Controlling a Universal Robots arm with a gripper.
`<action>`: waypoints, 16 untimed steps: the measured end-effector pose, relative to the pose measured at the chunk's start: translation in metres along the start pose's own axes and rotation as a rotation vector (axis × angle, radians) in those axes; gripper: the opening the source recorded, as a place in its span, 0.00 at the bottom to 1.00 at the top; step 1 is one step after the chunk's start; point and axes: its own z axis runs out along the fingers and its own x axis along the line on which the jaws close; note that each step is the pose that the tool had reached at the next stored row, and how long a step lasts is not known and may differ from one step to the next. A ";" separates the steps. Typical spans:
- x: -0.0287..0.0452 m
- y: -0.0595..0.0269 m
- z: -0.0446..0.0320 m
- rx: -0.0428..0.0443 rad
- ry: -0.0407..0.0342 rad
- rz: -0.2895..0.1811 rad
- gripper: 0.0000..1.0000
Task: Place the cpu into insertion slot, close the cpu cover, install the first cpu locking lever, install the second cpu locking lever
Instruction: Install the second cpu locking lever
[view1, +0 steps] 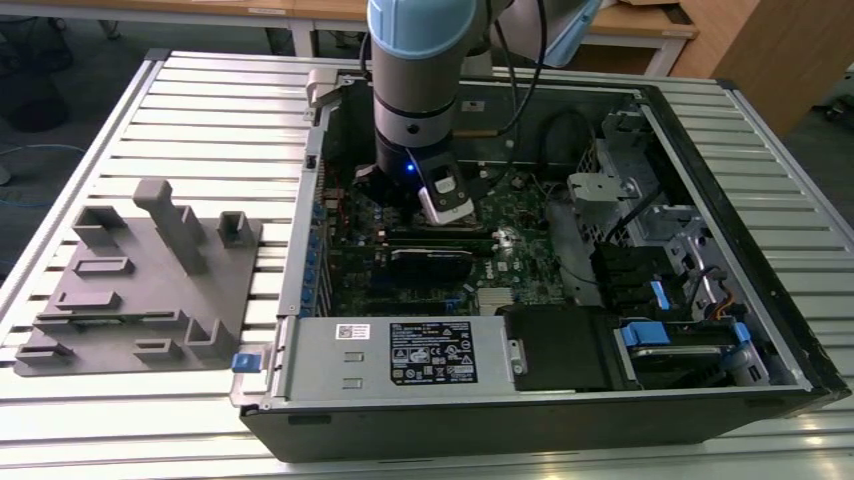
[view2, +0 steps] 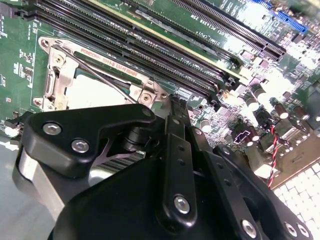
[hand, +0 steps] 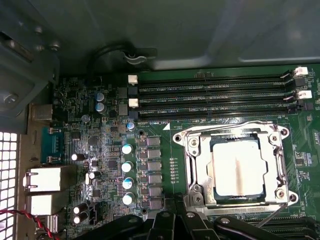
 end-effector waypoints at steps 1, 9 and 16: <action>0.0000 0.0000 0.0000 0.0000 0.0000 0.000 0.11; 0.0000 0.0000 0.0000 -0.0011 0.0001 0.000 0.11; 0.0000 0.0000 0.0000 -0.0012 0.0001 0.000 0.11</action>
